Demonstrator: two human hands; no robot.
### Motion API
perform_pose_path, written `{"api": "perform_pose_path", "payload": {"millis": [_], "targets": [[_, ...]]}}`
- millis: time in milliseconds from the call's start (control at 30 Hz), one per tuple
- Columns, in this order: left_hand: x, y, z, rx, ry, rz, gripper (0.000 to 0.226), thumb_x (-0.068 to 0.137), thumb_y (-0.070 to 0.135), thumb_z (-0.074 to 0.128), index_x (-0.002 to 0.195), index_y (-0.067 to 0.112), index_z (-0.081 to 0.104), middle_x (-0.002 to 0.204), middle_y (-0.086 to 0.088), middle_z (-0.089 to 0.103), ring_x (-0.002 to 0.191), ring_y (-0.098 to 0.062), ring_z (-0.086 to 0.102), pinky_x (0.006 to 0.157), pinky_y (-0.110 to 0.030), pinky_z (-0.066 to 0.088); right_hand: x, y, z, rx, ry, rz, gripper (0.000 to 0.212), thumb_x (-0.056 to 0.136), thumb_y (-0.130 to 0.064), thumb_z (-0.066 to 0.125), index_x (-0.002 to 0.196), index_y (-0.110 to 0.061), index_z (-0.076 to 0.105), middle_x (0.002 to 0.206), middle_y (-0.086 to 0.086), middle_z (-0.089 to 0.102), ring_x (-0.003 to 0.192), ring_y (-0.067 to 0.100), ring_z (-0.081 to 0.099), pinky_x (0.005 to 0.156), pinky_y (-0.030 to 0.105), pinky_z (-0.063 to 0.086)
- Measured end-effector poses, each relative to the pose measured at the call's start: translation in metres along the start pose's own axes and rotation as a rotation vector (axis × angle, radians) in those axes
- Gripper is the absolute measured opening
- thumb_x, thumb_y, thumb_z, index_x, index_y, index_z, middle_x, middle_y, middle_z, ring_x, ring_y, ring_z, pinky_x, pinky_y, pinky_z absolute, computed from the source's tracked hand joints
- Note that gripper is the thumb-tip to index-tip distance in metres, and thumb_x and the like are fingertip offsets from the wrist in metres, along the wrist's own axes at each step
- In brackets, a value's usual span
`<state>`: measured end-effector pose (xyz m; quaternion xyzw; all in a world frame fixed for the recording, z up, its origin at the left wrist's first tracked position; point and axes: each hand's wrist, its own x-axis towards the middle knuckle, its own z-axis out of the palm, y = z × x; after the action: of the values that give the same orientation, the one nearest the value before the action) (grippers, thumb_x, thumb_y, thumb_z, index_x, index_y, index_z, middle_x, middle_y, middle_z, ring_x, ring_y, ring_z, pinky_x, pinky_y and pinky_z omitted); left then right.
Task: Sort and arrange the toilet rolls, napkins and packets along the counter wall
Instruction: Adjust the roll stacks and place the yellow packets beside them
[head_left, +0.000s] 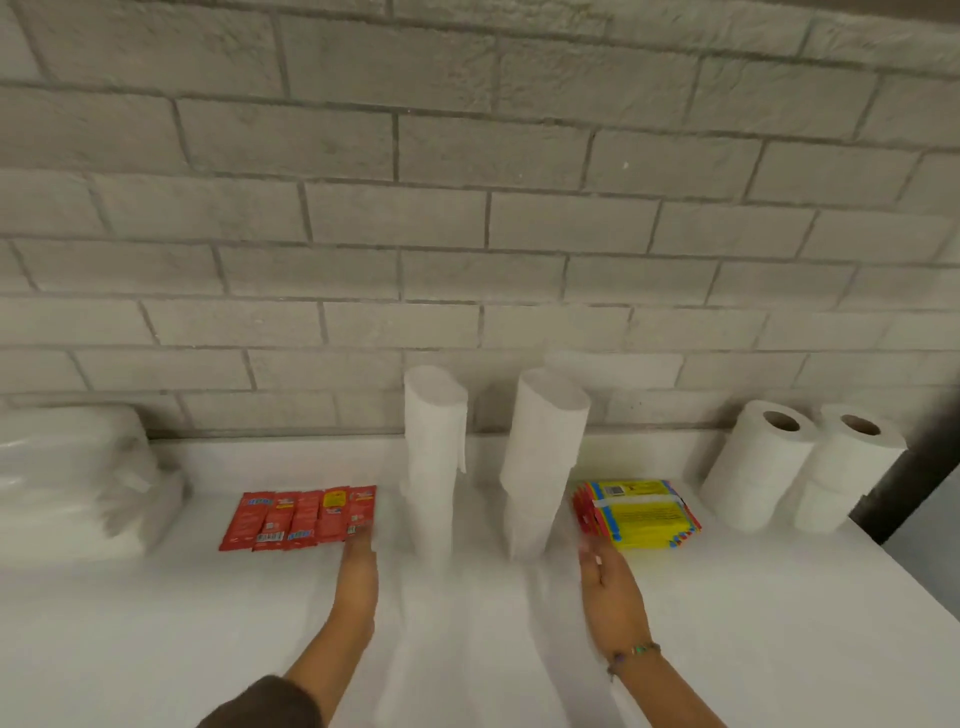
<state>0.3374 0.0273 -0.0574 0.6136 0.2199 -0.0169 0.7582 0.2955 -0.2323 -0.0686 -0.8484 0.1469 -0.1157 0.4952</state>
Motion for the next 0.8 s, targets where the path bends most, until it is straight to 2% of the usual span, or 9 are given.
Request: {"api": "perform_pose_path", "payload": {"millis": [100, 200, 267, 433, 533, 667, 733, 767, 800], "targets": [[0.012, 0.021, 0.012, -0.13, 0.004, -0.122, 0.065, 0.094, 0.055, 0.03, 0.148, 0.018, 0.024, 0.154, -0.008, 0.027, 0.142, -0.029, 0.023, 0.117, -0.043, 0.014, 0.046, -0.011, -0.01, 0.357, -0.055, 0.159, 0.05, 0.084, -0.061, 0.035, 0.117, -0.032, 0.059, 0.132, 0.0, 0.057, 0.122, 0.02, 0.052, 0.104, 0.041, 0.037], [0.017, 0.039, 0.023, -0.116, -0.009, -0.224, 0.078, 0.088, 0.068, 0.025, 0.147, 0.017, 0.027, 0.155, -0.01, 0.024, 0.144, -0.03, 0.018, 0.118, -0.043, 0.013, 0.079, -0.028, -0.01, 0.595, -0.221, 0.485, 0.067, 0.089, -0.068, 0.023, 0.139, -0.026, 0.04, 0.146, 0.0, 0.039, 0.122, 0.024, 0.044, 0.103, 0.046, 0.03], [0.02, 0.049, 0.031, -0.099, 0.004, -0.246, 0.086, 0.084, 0.074, 0.024, 0.145, 0.014, 0.031, 0.155, -0.014, 0.021, 0.144, -0.032, 0.016, 0.118, -0.044, 0.012, 0.09, -0.039, -0.007, 0.65, -0.272, 0.585, 0.077, 0.084, -0.074, 0.021, 0.142, -0.025, 0.034, 0.149, 0.002, 0.034, 0.125, 0.029, 0.038, 0.105, 0.053, 0.027], [0.028, 0.06, 0.044, -0.101, -0.01, -0.255, 0.095, 0.077, 0.082, 0.025, 0.147, 0.018, 0.027, 0.156, -0.006, 0.022, 0.145, -0.03, 0.012, 0.117, -0.049, 0.004, 0.101, -0.05, 0.009, 0.71, -0.276, 0.643, 0.08, 0.083, -0.074, 0.022, 0.144, -0.023, 0.032, 0.153, 0.004, 0.027, 0.139, 0.03, 0.024, 0.108, 0.059, 0.019], [0.04, 0.062, 0.045, -0.1, -0.048, -0.259, 0.095, 0.074, 0.084, 0.023, 0.147, 0.024, 0.025, 0.158, -0.004, 0.018, 0.145, -0.033, 0.008, 0.113, -0.06, 0.0, 0.105, -0.054, 0.017, 0.76, -0.29, 0.668, 0.078, 0.082, -0.075, 0.024, 0.141, -0.025, 0.036, 0.149, 0.002, 0.036, 0.136, 0.027, 0.032, 0.109, 0.059, 0.023], [0.046, 0.059, 0.043, -0.127, -0.078, -0.268, 0.101, 0.067, 0.089, 0.028, 0.143, 0.023, 0.036, 0.153, -0.011, 0.027, 0.139, -0.04, 0.024, 0.104, -0.074, 0.008, 0.106, -0.059, 0.02, 0.773, -0.309, 0.673, 0.077, 0.081, -0.076, 0.025, 0.138, -0.026, 0.041, 0.145, -0.001, 0.042, 0.132, 0.026, 0.038, 0.109, 0.06, 0.023], [0.044, 0.057, 0.048, -0.137, -0.093, -0.264, 0.092, 0.075, 0.082, 0.029, 0.133, 0.014, 0.05, 0.127, -0.019, 0.053, 0.125, -0.041, 0.042, 0.099, -0.069, 0.022, 0.105, -0.062, 0.017, 0.767, -0.306, 0.678, 0.072, 0.081, -0.075, 0.028, 0.131, -0.028, 0.048, 0.136, -0.002, 0.05, 0.123, 0.025, 0.046, 0.107, 0.055, 0.027], [0.043, 0.056, 0.052, -0.14, -0.089, -0.26, 0.088, 0.079, 0.078, 0.028, 0.111, 0.005, 0.064, 0.096, -0.017, 0.059, 0.107, -0.039, 0.052, 0.096, -0.064, 0.028, 0.105, -0.062, 0.016, 0.759, -0.296, 0.692, 0.069, 0.081, -0.076, 0.029, 0.126, -0.029, 0.052, 0.131, -0.002, 0.054, 0.114, 0.024, 0.05, 0.105, 0.052, 0.03], [0.041, 0.057, 0.055, -0.131, -0.071, -0.268, 0.08, 0.081, 0.076, 0.028, 0.081, 0.006, 0.066, 0.073, -0.012, 0.051, 0.085, -0.034, 0.055, 0.093, -0.059, 0.031, 0.103, -0.062, 0.017, 0.748, -0.291, 0.7, 0.067, 0.08, -0.076, 0.029, 0.121, -0.03, 0.054, 0.128, -0.002, 0.057, 0.105, 0.023, 0.052, 0.103, 0.049, 0.032]]}}
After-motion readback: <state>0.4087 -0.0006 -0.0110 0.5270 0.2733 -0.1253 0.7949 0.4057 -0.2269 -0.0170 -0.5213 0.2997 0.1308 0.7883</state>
